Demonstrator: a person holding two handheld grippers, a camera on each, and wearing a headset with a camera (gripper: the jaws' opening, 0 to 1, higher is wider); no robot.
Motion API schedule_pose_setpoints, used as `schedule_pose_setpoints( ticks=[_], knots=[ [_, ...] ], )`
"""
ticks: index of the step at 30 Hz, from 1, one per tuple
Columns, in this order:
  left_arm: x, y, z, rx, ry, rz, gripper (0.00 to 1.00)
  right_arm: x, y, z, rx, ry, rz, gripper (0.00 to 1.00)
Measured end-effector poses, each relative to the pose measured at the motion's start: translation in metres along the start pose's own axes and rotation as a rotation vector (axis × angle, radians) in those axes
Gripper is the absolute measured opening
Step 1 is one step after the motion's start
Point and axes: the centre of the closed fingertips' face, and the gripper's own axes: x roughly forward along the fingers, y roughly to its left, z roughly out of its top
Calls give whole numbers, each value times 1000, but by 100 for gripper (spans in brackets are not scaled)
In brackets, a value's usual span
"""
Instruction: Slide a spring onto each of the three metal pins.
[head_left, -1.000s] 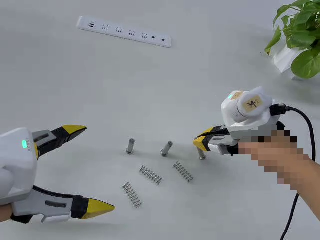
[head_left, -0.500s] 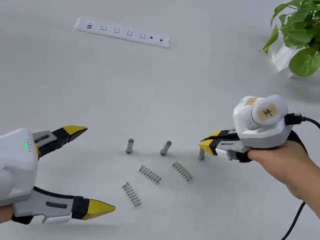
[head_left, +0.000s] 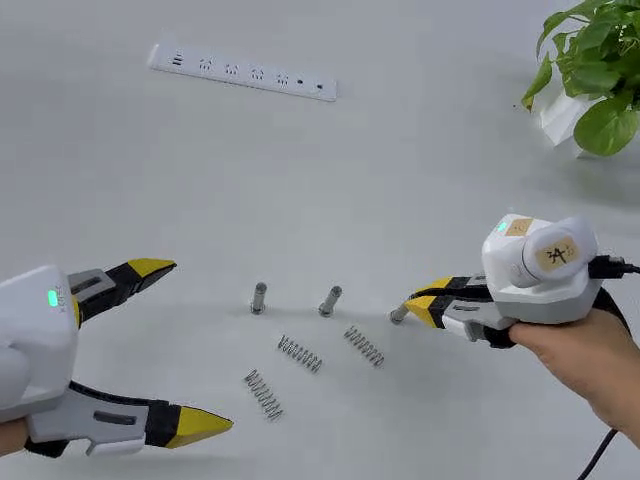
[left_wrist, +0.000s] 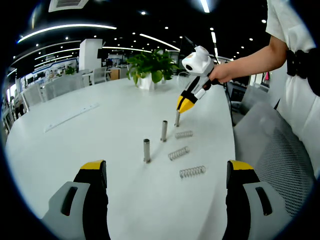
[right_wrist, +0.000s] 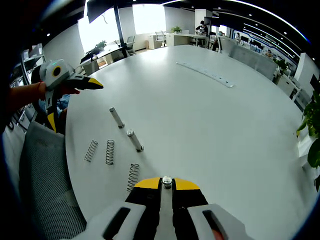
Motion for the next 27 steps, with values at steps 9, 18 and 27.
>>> schedule_pose_setpoints(
  ticks=[9, 18, 27],
  knots=[
    [1, 0, 1, 5, 1, -4, 99, 0, 1, 0, 0, -9, -5, 5],
    [2, -1, 2, 6, 1, -6, 99, 0, 3, 0, -3, -21, -5, 5],
    [3, -1, 3, 5, 0, -7, 99, 0, 3, 0, -4, -25, -5, 5]
  ],
)
